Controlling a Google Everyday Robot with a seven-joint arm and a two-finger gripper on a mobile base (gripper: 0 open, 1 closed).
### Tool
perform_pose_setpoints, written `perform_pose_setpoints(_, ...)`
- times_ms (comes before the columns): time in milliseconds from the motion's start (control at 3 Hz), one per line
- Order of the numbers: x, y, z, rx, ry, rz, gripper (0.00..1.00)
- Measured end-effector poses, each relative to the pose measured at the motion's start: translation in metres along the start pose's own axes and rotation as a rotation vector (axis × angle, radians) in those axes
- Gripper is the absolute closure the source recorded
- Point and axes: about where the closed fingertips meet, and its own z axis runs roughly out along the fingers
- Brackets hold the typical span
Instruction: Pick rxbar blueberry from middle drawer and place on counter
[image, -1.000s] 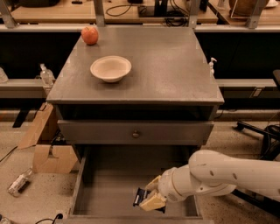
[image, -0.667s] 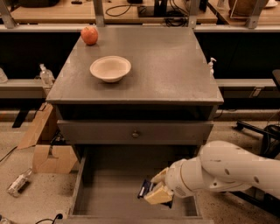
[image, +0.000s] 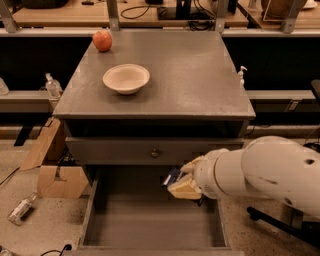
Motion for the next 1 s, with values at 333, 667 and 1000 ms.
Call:
perform_pose_setpoints(333, -0.001, -0.003, -0.003, 0.018, 0.009, 0.05, 1.0)
perform_pose_setpoints(667, -0.002, -0.005, -0.001, 0.015, 0.014, 0.046, 1.0)
perform_pose_setpoints(1000, -0.023, -0.051, -0.015, 0.028, 0.036, 0.046, 1.0)
